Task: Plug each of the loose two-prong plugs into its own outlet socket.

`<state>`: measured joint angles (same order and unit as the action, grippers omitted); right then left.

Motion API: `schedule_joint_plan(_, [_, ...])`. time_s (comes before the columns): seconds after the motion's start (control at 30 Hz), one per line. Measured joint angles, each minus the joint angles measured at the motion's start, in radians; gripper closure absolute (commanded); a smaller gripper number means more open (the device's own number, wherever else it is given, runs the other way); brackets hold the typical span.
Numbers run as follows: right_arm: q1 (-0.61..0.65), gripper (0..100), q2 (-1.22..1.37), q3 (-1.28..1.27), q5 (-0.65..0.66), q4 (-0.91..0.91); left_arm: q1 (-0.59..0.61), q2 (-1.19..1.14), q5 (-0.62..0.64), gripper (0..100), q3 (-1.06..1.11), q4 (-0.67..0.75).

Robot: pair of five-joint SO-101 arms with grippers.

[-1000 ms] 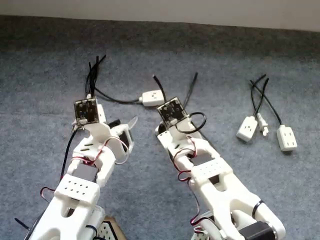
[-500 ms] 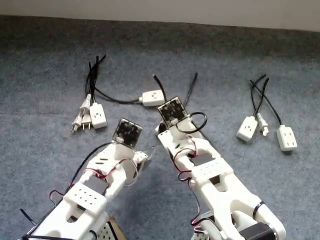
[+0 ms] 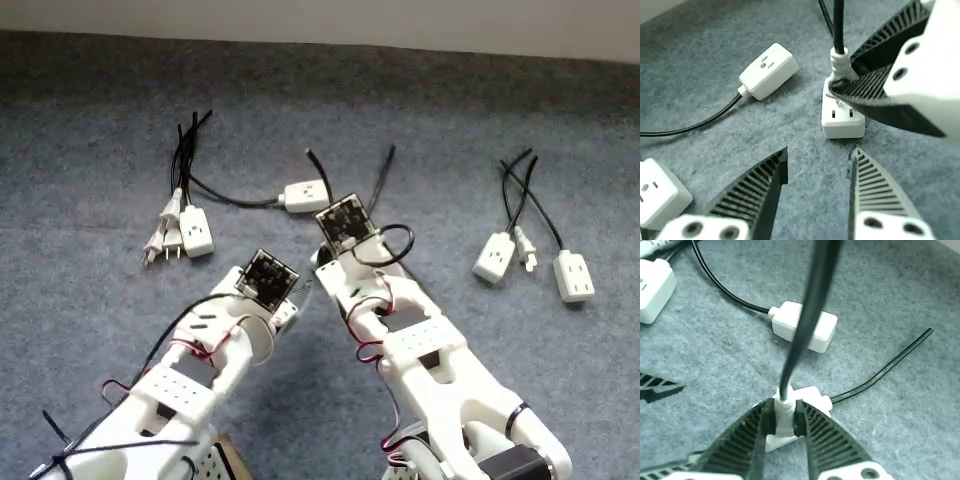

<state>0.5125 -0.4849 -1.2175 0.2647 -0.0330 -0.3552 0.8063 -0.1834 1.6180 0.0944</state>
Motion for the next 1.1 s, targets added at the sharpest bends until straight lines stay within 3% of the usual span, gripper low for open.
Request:
schedule_joint_plan(0.23, [0.0,99.1,-0.002,0.0,0.0,0.0,0.015,-0.388,-0.002,79,-0.201,0.031])
schedule_joint_plan(0.57, [0.0,99.1,-0.002,0.0,0.0,0.0,0.015,-0.46,-0.002,79,-0.29,0.032])
schedule_joint_plan(0.77, [0.0,99.1,-0.002,0.0,0.0,0.0,0.023,-0.637,-0.002,79,-0.402,0.038])
schedule_joint_plan(1.1, [0.0,99.1,-0.003,0.0,0.0,0.0,0.023,-0.651,-0.002,79,-0.425,0.038])
